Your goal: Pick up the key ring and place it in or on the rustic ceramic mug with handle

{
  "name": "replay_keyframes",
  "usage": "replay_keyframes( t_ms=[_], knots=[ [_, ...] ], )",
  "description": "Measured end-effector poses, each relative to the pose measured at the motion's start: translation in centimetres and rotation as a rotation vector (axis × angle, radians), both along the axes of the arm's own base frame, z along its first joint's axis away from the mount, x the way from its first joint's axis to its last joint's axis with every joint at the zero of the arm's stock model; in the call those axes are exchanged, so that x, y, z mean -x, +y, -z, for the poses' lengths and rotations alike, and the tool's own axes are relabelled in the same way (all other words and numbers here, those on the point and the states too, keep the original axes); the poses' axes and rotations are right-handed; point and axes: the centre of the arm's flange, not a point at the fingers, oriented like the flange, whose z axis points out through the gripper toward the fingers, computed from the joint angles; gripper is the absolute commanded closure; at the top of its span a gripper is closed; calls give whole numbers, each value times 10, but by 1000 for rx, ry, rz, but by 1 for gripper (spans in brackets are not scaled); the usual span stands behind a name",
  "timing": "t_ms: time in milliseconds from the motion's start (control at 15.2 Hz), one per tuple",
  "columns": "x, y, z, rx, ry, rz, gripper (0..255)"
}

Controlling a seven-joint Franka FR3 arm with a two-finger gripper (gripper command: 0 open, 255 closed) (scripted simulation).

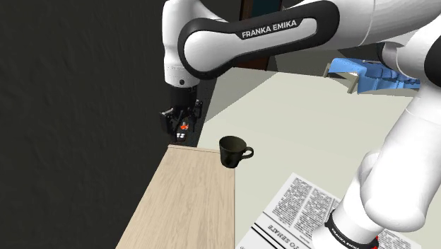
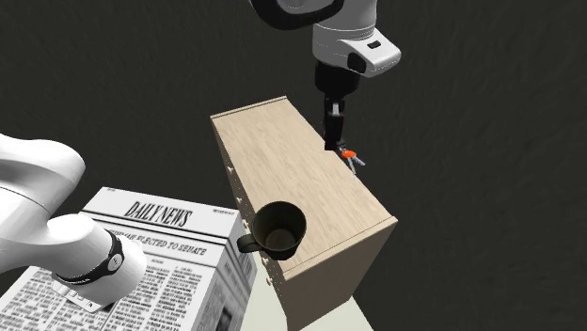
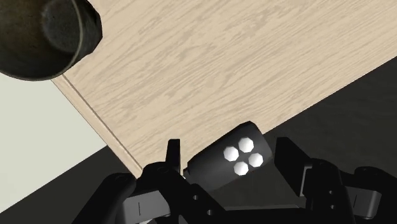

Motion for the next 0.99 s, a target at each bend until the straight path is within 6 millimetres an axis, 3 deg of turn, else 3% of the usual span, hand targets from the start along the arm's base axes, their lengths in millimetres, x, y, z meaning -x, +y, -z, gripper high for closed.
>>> replay_keyframes(
  t_ms=[198,990],
  knots=[
    [7,-13,-8,1,0,0,255],
    [99,-136,-19,1,0,1,255]
  ],
)
